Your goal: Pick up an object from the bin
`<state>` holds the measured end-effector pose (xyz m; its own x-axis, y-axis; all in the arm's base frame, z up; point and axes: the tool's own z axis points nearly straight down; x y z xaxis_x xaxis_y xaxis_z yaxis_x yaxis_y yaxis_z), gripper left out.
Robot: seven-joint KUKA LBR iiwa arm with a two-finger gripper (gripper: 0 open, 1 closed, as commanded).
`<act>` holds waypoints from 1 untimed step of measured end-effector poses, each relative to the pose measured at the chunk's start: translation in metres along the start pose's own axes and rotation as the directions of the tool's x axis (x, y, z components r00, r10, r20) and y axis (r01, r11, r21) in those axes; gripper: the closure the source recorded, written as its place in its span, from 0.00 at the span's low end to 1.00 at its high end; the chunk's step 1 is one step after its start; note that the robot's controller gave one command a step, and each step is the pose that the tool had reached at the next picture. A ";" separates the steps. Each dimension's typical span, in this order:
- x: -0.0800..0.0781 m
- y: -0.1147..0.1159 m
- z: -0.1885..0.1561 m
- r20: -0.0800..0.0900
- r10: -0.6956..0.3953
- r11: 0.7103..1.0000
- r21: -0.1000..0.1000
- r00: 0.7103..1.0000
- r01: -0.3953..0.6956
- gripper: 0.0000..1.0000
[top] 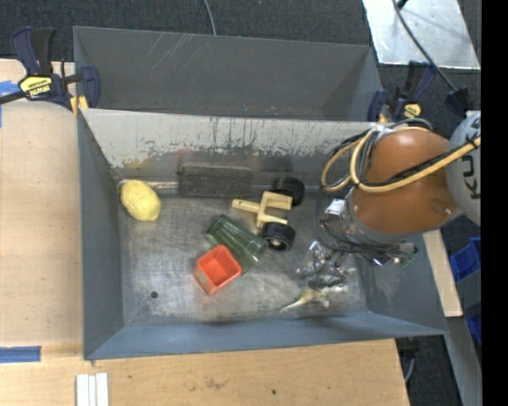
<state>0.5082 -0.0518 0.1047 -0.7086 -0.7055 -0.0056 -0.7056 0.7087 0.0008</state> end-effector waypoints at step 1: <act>-0.023 -0.029 -0.015 -0.003 -0.045 0.999 0.001 0.999 0.045 1.00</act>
Offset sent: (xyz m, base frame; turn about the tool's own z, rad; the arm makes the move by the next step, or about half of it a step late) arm 0.0545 -0.0808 0.0218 -0.1591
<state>0.5446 -0.0558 0.1202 -0.6761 -0.7368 -0.0022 -0.7368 0.6761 -0.0009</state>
